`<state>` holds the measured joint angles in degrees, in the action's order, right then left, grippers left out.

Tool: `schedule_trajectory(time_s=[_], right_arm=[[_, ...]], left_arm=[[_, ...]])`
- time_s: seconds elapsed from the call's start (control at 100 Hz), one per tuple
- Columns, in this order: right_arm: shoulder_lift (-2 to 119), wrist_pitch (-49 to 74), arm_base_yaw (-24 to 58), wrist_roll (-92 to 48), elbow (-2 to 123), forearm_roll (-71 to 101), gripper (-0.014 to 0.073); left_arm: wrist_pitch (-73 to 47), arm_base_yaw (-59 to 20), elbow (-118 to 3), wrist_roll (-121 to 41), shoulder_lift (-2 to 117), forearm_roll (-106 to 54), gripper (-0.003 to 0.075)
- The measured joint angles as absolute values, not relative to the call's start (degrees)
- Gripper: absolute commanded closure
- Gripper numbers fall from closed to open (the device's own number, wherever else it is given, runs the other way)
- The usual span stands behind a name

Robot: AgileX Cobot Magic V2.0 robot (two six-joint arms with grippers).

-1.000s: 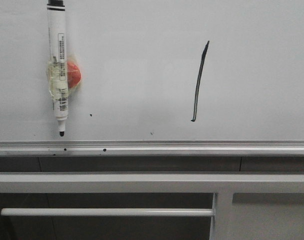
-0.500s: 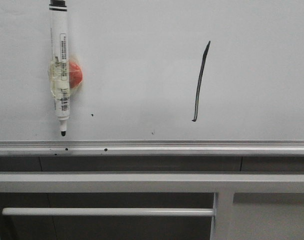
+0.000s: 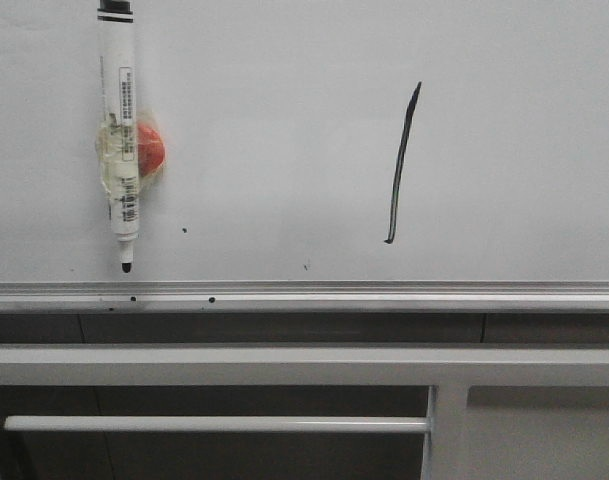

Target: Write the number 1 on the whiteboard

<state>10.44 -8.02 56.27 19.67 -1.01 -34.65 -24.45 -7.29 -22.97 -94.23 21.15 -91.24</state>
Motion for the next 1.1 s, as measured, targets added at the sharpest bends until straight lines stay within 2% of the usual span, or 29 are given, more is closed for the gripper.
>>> schedule_trajectory(time_s=[0.2,0.34,0.49,0.69,0.93,1.1], right_arm=[[10.4,-8.0,56.3,19.7,-1.0,-34.7,0.0657],[10.4,-8.0,56.3,19.7,-1.0,-34.7,0.0657],[10.4,-8.0,56.3,19.7,-1.0,-34.7,0.0657],[10.4,-8.0,56.3,19.7,-1.0,-34.7,0.0657],[10.4,-8.0,56.3,19.7,-1.0,-34.7,0.0657],[10.4,-8.0,56.3,19.7,-1.0,-34.7,0.0657]], left_arm=[[-29.1,-2.1,-23.0,-91.6,21.1,-88.4,0.0741],[-27.1,-1.5,-23.0,-71.9,21.1,-73.5,0.0741],[-21.9,-1.5,-23.0,-47.2,21.1,-53.4,0.0741],[-14.2,-1.5,-21.7,-33.3,19.9,-34.1,0.0741],[1.8,-1.5,-14.5,-2.3,15.3,-1.3,0.0741],[5.2,-1.4,-7.4,3.5,9.3,2.4,0.0741]])
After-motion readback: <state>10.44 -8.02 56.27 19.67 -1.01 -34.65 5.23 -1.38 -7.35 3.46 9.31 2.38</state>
